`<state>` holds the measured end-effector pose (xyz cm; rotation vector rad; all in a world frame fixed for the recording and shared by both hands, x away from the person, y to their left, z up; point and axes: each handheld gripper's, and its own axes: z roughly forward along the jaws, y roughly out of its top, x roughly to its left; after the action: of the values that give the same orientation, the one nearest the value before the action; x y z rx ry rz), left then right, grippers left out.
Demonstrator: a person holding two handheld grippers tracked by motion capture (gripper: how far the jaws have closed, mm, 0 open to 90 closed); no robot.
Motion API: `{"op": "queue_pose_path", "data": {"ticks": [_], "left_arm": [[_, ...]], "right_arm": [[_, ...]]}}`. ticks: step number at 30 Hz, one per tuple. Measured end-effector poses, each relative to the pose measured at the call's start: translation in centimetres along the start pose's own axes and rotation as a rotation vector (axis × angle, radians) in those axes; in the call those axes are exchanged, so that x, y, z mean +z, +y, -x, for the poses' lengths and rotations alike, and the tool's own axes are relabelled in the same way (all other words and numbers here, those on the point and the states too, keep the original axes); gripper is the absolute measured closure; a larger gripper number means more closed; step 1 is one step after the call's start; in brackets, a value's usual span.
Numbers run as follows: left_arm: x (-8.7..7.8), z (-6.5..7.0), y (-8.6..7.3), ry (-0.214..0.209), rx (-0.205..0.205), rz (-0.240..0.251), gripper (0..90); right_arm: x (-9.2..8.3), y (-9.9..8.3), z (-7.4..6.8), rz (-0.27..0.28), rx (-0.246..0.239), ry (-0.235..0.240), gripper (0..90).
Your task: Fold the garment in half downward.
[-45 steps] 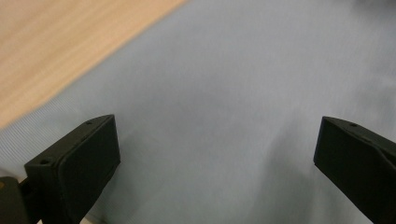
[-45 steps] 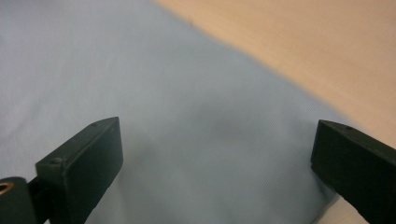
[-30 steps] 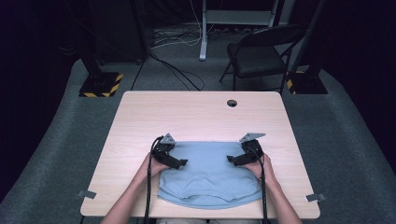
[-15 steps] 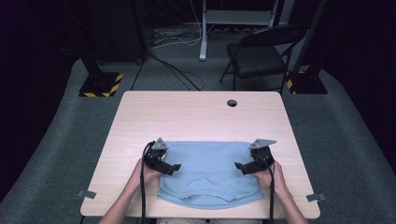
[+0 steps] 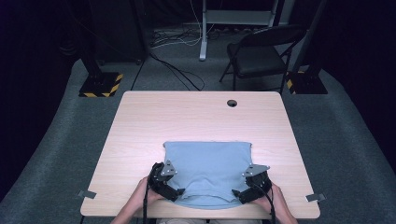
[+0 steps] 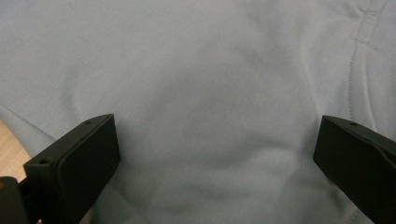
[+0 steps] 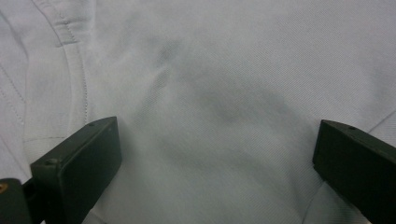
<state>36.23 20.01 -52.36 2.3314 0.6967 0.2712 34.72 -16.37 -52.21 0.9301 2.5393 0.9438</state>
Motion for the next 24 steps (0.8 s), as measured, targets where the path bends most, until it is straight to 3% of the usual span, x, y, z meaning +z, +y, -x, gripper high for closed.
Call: {"op": "queue_pose_path", "data": {"ticks": [1, 5, 10, 12, 13, 15, 17, 20, 24], "left_arm": [[-0.1, -0.2, -0.3, -0.017, 0.023, 0.013, 0.2], [-0.4, -0.7, -0.7, -0.042, 0.047, 0.025, 0.2], [-0.4, -0.7, -0.3, -0.043, 0.039, 0.015, 0.0], [-0.6, -0.4, 0.3, -0.042, 0.013, 0.056, 0.0], [-0.6, -0.2, 0.5, -0.042, 0.011, 0.057, 0.2], [-0.2, 0.4, 0.8, -0.043, 0.023, 0.037, 0.1], [0.4, 0.8, 0.6, -0.042, 0.044, 0.010, 0.0], [0.3, 0.7, 0.3, -0.052, 0.050, 0.015, 0.0], [0.2, 0.2, -0.3, -0.087, 0.087, 0.042, 0.2]], "right_arm": [[0.0, -0.2, 0.1, 0.008, -0.004, 0.006, 0.2], [-0.3, -0.7, 0.4, 0.027, -0.034, 0.036, 0.2], [-0.4, -0.6, 0.3, 0.019, -0.031, 0.028, 0.1], [-0.6, -0.3, -0.2, 0.039, -0.004, 0.006, 0.0], [-0.7, 0.0, -0.5, 0.065, 0.013, 0.004, 0.0], [-0.5, 0.4, -1.3, 0.062, 0.009, -0.003, 0.0], [0.0, 0.4, -1.6, 0.032, 0.004, 0.012, 0.0], [0.3, 0.2, -1.3, 0.024, 0.017, 0.037, 0.0], [0.2, -0.1, -0.7, 0.026, -0.023, 0.070, 0.0]]}}
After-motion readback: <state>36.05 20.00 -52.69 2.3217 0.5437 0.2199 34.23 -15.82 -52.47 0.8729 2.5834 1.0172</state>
